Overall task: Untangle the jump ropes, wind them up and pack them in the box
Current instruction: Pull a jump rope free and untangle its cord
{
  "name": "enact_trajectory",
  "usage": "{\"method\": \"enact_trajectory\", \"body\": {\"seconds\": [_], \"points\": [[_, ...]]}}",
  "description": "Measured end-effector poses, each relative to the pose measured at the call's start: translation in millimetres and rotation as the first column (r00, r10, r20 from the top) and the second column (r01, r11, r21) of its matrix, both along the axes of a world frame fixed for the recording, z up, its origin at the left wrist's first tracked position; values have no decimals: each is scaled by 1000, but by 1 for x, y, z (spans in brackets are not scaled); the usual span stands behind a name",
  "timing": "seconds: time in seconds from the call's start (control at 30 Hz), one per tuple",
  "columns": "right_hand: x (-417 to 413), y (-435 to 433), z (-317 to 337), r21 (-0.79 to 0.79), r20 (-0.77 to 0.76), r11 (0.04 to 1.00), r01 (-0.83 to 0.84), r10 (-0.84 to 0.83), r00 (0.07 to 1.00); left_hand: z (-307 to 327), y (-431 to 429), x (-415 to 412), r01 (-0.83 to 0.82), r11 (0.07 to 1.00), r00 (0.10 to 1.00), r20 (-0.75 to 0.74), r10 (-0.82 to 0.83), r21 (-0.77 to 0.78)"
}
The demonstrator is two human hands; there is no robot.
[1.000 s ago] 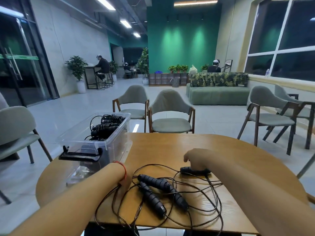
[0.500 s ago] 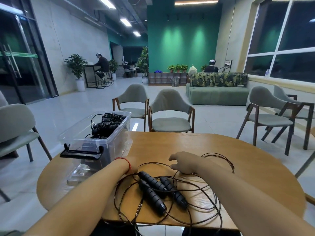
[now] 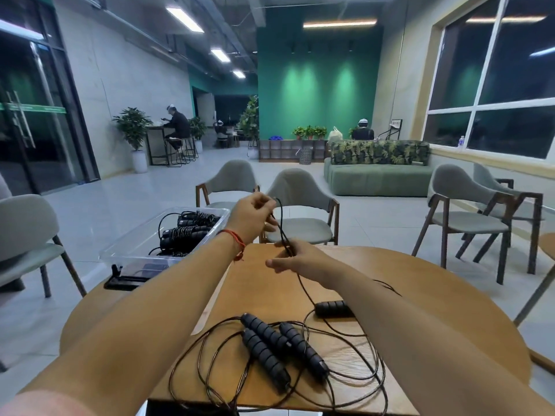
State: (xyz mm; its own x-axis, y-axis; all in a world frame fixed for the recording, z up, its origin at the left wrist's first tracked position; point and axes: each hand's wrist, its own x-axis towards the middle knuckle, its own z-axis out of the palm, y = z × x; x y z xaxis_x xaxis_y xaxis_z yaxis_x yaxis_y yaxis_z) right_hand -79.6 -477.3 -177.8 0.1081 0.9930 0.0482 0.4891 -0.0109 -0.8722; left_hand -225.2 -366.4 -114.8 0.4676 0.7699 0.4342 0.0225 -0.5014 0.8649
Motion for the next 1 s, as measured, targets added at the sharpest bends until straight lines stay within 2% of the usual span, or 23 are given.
{"method": "enact_trajectory", "body": {"seconds": [0.07,0.1,0.17,0.23,0.3,0.33,0.4,0.47,0.57,0.6,0.67,0.73,0.8,0.83,0.9,0.93,1.0], "points": [[0,5,3,7,-114,999,54,-53,992,10,5,1,-63,996,983,169,72,-57],[0,8,9,29,-176,993,114,-107,978,11,8,1,-81,993,977,191,96,-81],[-1,10,29,108,-306,973,205,-163,938,5,2,2,-46,990,995,78,57,-131],[-4,10,57,183,-466,962,203,-97,880,-7,-15,3,199,952,974,-59,-218,-231],[-7,8,87,250,-570,947,201,-25,822,-19,-42,7,458,828,852,-105,-513,-324],[-7,9,99,275,-611,938,209,3,791,-22,-54,9,524,773,802,-99,-590,-358],[-8,11,121,295,-677,927,230,33,735,-27,-73,18,568,727,749,-124,-651,-387],[-5,15,132,297,-645,919,258,-6,764,-24,-84,28,548,743,769,-117,-628,-385],[7,12,123,239,-407,944,227,-115,906,-3,-79,41,394,803,916,116,-384,-447],[12,7,113,181,-330,967,180,-112,937,7,-71,45,351,810,936,189,-296,-469],[21,-5,92,-2,-189,1000,22,-22,982,27,-56,46,303,802,939,306,-159,-515],[31,-15,72,-196,-124,969,-153,131,984,45,-43,42,288,786,920,387,-68,-547],[38,-20,58,-275,-71,934,-227,216,974,60,-33,34,285,779,886,464,8,-558],[41,-20,55,-272,-40,941,-201,197,979,65,-28,29,271,782,874,485,44,-561],[42,-19,61,-185,-64,977,-105,95,993,68,-21,24,217,815,892,449,59,-537],[41,-17,68,-118,-128,991,-59,44,991,65,-19,23,187,842,926,378,22,-506],[36,-14,87,0,-306,1000,11,-11,952,50,-25,23,243,874,964,207,-168,-421]]}}
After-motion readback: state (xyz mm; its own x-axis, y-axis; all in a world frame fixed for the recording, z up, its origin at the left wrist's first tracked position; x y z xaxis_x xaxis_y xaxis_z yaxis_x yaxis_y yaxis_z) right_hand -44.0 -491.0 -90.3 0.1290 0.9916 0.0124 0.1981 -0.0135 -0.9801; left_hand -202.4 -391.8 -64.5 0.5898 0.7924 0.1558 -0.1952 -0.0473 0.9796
